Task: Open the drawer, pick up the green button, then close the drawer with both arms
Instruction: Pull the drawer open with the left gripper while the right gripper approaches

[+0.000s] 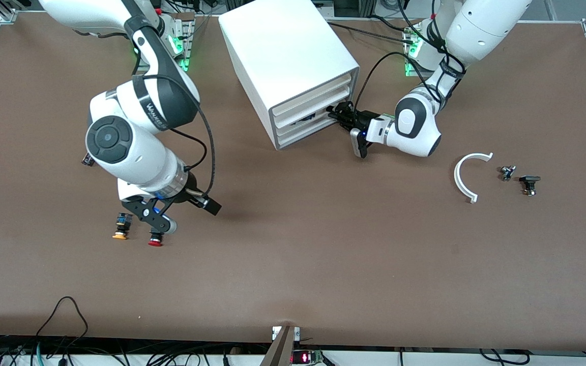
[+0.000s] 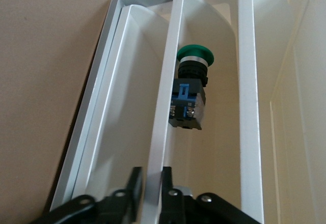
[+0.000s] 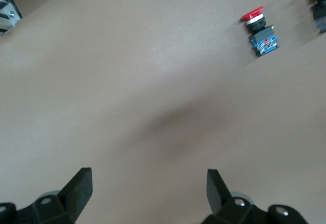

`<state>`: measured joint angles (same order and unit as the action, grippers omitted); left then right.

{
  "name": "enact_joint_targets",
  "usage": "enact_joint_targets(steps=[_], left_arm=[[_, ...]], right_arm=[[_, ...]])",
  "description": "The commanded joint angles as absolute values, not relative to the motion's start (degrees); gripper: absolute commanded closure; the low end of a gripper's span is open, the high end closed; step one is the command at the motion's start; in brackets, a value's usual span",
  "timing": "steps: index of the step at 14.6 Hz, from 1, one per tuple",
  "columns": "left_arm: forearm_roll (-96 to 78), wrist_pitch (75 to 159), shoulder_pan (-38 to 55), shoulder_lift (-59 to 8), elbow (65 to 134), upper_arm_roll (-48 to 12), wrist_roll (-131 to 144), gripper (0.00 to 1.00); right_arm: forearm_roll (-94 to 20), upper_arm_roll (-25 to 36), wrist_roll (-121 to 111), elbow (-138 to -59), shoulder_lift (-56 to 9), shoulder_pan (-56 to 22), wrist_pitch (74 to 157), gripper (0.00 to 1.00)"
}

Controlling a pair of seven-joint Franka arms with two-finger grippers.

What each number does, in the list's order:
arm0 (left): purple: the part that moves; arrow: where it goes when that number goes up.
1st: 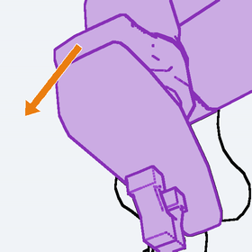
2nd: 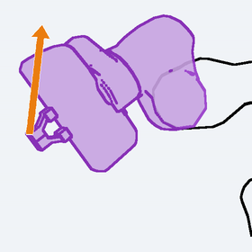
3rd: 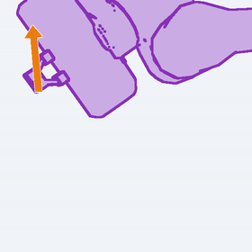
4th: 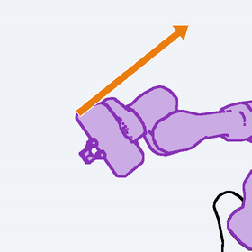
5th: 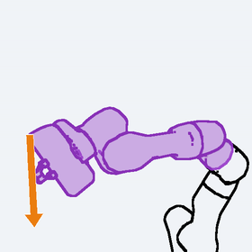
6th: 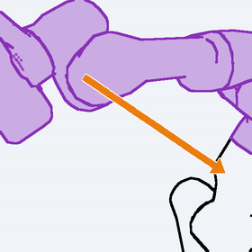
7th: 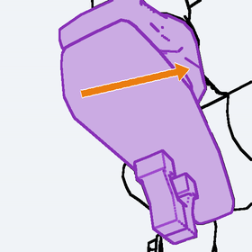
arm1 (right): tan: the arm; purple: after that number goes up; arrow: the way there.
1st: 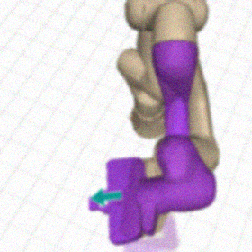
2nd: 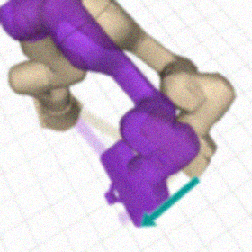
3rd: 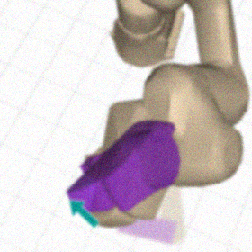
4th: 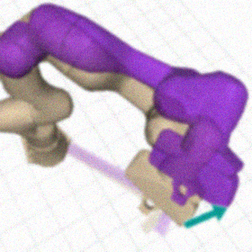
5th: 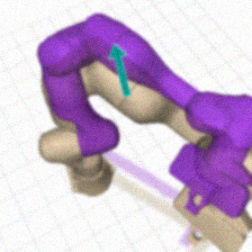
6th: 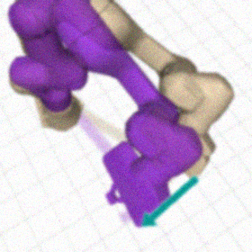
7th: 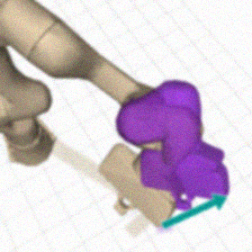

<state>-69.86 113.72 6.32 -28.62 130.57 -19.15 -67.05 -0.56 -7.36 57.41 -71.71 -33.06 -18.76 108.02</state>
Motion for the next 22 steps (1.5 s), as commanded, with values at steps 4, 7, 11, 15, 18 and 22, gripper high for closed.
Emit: enact_joint_targets(steps=[4, 7, 11, 15, 18, 22], left_arm=[[-71.72, 113.82, 6.33, -28.39, 130.43, -19.34, -68.47, 1.0], [-70.93, 113.82, 5.01, -28.39, 128.51, -18.81, -68.29, 1.0], [-64.44, 113.82, 2.38, -29.18, 124.11, -17.84, -67.33, 1.0], [-56.7, 113.64, -0.26, -29.44, 119.46, -17.84, -62.94, 1.0], [-51.7, 113.64, -2.1, -31.81, 114.71, -17.84, -60.65, 1.0], [-48.69, 113.55, -4.21, -33.83, 110.57, -17.75, -60.56, 1.0]], right_arm=[[-1.41, -7.29, 66.43, -63.72, -37.97, -22.85, 108.19, 0.01], [-1.41, -7.29, 68.9, -63.46, -38.5, -24.52, 110.73, 0.01], [-4.3, -7.29, 72.06, -63.37, -39.02, -26.1, 115.3, 0.01], [-4.57, -7.38, 77.07, -63.37, -40.16, -28.03, 121.27, 0.01], [-6.85, -9.22, 84.87, -63.02, -41.48, -28.65, 125.05, 0.01], [-6.94, -12.65, 89.9, -62.84, -43.67, -29.88, 126.65, 0.01]])
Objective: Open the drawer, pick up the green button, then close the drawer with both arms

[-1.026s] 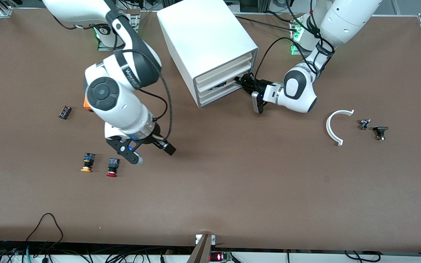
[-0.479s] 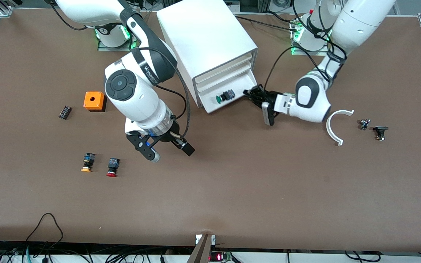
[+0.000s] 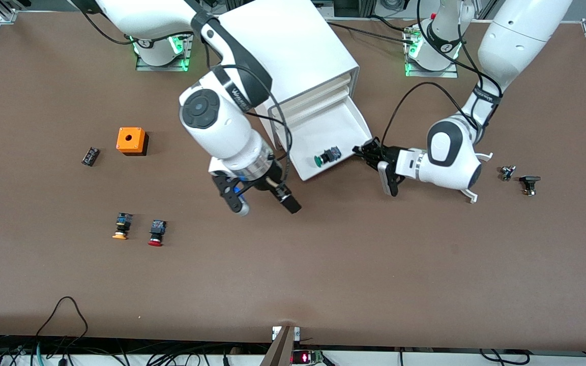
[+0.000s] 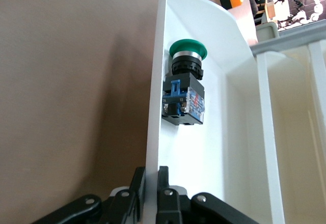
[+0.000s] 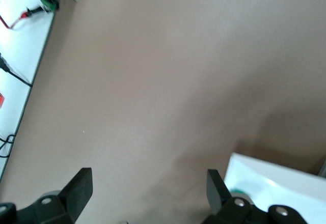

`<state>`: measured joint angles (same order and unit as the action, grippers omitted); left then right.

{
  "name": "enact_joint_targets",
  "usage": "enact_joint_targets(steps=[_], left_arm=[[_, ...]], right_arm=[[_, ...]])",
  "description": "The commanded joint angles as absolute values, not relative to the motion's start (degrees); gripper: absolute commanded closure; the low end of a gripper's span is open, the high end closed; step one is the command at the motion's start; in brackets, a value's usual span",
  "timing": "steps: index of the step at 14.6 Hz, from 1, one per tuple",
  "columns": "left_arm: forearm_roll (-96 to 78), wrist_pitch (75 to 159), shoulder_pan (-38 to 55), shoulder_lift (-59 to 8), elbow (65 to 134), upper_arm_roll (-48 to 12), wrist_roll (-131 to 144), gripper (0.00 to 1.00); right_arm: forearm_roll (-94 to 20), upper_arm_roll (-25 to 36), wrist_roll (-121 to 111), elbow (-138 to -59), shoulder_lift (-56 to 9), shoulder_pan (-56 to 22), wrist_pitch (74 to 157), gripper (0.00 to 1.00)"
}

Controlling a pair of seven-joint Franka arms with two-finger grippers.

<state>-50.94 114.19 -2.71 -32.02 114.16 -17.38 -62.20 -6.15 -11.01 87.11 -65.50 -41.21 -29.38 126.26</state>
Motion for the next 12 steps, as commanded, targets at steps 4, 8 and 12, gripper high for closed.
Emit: enact_joint_targets(steps=[4, 8, 12], left_arm=[[-47.46, 113.47, -4.66, -34.01, 110.13, -17.75, -60.56, 0.95], [-46.24, 112.15, -5.54, -33.4, 109.34, -17.75, -60.47, 0.0], [-37.39, 103.57, -7.2, -33.31, 101.89, -17.75, -48.22, 0.0]], right_arm=[[-6.94, -14.5, 95.25, -59.78, -47.62, -32.68, 127.61, 0.01], [-6.86, -14.41, 98.25, -59.77, -48.87, -36.03, 126.57, 0.01], [-6.59, -14.33, 99.22, -59.77, -51.58, -38.58, 126.74, 0.01]])
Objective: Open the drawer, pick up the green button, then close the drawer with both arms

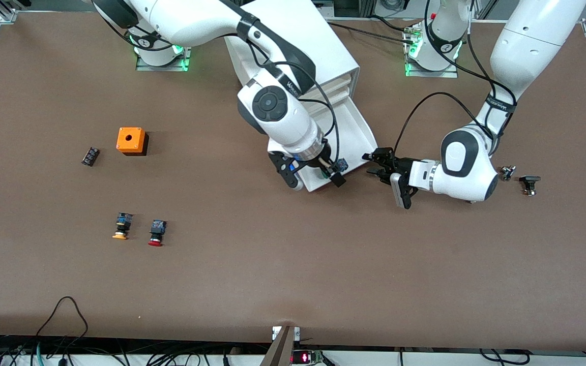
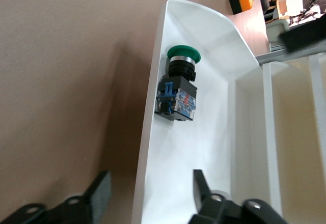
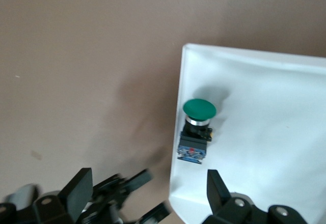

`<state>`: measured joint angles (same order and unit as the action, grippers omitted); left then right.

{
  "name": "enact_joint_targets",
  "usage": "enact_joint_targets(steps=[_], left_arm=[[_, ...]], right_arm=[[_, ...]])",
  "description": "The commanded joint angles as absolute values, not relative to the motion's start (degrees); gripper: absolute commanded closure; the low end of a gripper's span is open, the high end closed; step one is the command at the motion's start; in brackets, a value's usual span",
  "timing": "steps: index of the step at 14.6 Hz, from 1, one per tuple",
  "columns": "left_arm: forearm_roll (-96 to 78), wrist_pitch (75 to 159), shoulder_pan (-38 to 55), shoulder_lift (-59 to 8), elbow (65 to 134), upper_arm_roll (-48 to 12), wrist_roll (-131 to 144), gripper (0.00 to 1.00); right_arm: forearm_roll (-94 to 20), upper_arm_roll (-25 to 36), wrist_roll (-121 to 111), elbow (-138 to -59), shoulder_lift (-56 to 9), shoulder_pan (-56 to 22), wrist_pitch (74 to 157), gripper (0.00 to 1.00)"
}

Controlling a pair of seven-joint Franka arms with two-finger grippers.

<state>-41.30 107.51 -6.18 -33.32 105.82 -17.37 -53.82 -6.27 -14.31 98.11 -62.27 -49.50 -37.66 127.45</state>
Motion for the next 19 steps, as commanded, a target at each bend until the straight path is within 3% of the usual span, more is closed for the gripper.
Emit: enact_joint_targets(steps=[1, 10, 13, 16, 18, 19], left_arm=[[-32.66, 98.23, -7.12, -33.31, 96.91, -17.75, -40.59, 0.0], [-12.42, 82.63, -6.42, -33.05, 78.15, -18.28, -10.24, 0.0], [-4.68, 82.18, -4.93, -30.86, 76.47, -19.25, -0.55, 0.0], [-0.81, 82.0, -4.75, -29.27, 76.29, -19.16, -0.26, 0.0], [1.31, 82.09, -4.66, -29.44, 75.42, -18.73, -0.61, 0.0], [0.88, 82.52, -5.18, -30.23, 73.67, -18.81, -0.96, 0.0]], right_arm=[[-6.42, -14.33, 100.1, -59.77, -52.98, -39.54, 127.0, 0.01], [-6.24, -14.24, 100.72, -61.08, -55.98, -40.87, 128.58, 0.01], [-6.24, -14.24, 100.81, -61.08, -56.51, -40.87, 130.78, 0.06], [-5.37, -14.15, 100.72, -61.35, -57.04, -40.87, 130.96, 0.17], [-5.45, -14.24, 100.72, -61.35, -57.04, -40.87, 130.87, 0.31], [-5.45, -14.24, 100.81, -61.26, -56.95, -40.87, 130.87, 0.43]])
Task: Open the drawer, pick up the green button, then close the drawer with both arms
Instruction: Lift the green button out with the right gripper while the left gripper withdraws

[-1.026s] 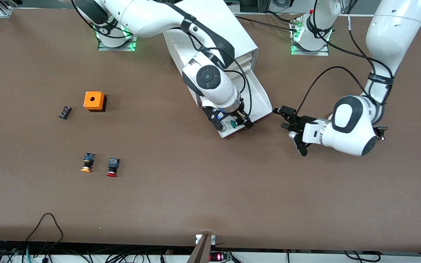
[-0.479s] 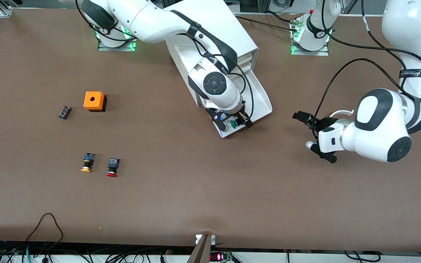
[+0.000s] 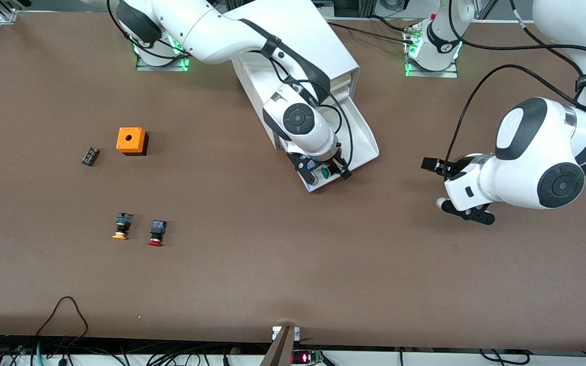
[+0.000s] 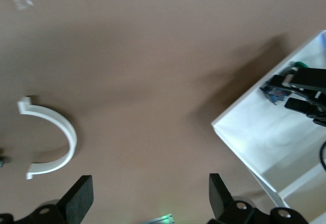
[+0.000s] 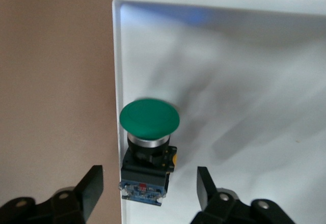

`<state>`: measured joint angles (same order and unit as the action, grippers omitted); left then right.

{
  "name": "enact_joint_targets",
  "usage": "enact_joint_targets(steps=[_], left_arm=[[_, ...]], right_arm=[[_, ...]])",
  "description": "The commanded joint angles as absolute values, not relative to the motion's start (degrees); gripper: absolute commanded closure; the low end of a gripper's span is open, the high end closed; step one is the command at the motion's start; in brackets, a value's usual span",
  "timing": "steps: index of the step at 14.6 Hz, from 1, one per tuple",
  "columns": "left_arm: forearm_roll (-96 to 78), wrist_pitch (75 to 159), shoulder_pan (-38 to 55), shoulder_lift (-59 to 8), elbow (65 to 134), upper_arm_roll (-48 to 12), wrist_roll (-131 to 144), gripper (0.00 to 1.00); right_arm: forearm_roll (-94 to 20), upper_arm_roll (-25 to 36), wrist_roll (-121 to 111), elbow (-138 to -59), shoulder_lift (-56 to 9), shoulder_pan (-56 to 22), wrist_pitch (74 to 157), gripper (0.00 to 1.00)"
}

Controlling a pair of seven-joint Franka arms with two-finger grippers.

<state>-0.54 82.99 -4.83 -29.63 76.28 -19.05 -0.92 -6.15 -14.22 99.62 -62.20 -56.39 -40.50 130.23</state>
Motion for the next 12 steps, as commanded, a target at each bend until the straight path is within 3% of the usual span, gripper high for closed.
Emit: enact_joint_targets(steps=[1, 3, 4, 12], left_arm=[[0.97, 82.88, -5.01, -30.76, 72.09, -18.81, -0.88, 0.0], [0.7, 82.88, -5.1, -30.94, 71.28, -18.9, -0.88, 0.0], [0.01, 82.88, -5.1, -30.94, 71.28, -18.9, -1.31, 0.0], [-0.44, 83.05, -5.1, -30.85, 72.15, -18.81, 6.46, 0.0]], right_arm=[[-5.54, -14.24, 100.81, -61.26, -56.95, -40.78, 130.87, 0.58], [-5.36, -14.24, 100.81, -61.26, -56.78, -40.87, 130.87, 0.89], [-5.27, -14.15, 100.9, -61.17, -56.6, -40.96, 130.78, 1.0], [-3.25, -12.04, 96.26, -58.97, -51.69, -39.73, 121.82, 1.0]])
